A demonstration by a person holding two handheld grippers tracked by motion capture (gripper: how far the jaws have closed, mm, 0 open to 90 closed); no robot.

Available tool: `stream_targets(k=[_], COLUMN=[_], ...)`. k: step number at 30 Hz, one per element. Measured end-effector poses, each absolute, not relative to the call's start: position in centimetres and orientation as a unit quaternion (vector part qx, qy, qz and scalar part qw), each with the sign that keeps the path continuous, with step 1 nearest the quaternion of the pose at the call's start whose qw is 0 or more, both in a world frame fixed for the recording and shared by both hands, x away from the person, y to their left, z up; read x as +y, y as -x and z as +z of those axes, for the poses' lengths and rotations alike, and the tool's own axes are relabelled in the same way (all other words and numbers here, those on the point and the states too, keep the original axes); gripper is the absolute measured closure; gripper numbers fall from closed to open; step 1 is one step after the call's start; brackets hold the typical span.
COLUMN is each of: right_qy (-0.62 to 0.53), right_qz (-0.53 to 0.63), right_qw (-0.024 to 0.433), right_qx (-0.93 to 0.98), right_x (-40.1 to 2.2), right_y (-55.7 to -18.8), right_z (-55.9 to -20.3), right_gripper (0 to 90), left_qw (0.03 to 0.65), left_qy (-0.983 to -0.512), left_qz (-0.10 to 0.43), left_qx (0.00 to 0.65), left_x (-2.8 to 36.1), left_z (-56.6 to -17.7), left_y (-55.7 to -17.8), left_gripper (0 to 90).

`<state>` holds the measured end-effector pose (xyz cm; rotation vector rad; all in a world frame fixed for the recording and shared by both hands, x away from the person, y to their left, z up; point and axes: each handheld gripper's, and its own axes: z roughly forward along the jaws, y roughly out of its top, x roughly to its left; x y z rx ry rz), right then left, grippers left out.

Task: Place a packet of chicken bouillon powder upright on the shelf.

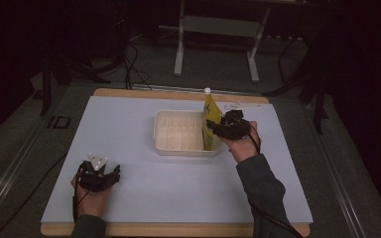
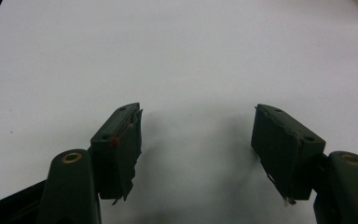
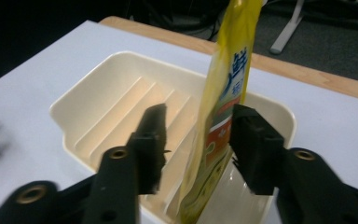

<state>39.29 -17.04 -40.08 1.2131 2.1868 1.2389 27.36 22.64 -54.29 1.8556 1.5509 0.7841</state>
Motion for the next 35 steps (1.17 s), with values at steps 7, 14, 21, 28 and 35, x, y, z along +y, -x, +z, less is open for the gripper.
stream_targets(k=[7, 14, 21, 28, 35], right_qy=[-0.418, -0.4, -0.396, -0.388, -0.382], right_qz=[0.428, 0.404, 0.394, 0.374, 0.334], right_qw=[0.176, 0.164, 0.143, 0.132, 0.143], right_qx=[0.782, 0.806, 0.817, 0.832, 0.85], right_x=[-17.2, -17.5, -18.3, -18.9, -20.5], right_y=[-38.6, -37.8, -36.9, -35.6, -34.2], right_z=[-39.2, -39.2, -39.4, -40.9, -42.5], right_gripper=[43.7, 38.5, 38.6, 38.6, 37.6], left_qw=[0.295, 0.294, 0.294, 0.293, 0.284], left_qy=[-0.697, -0.697, -0.697, -0.697, -0.682], left_qz=[0.295, 0.295, 0.296, 0.297, 0.306], left_qx=[0.583, 0.583, 0.583, 0.584, 0.6], left_x=[22.6, 22.6, 22.6, 22.6, 22.7], left_z=[-54.3, -54.3, -54.3, -54.3, -54.3], left_y=[-27.4, -27.4, -27.4, -27.4, -27.4], left_gripper=[33.0, 33.0, 32.9, 32.8, 28.4])
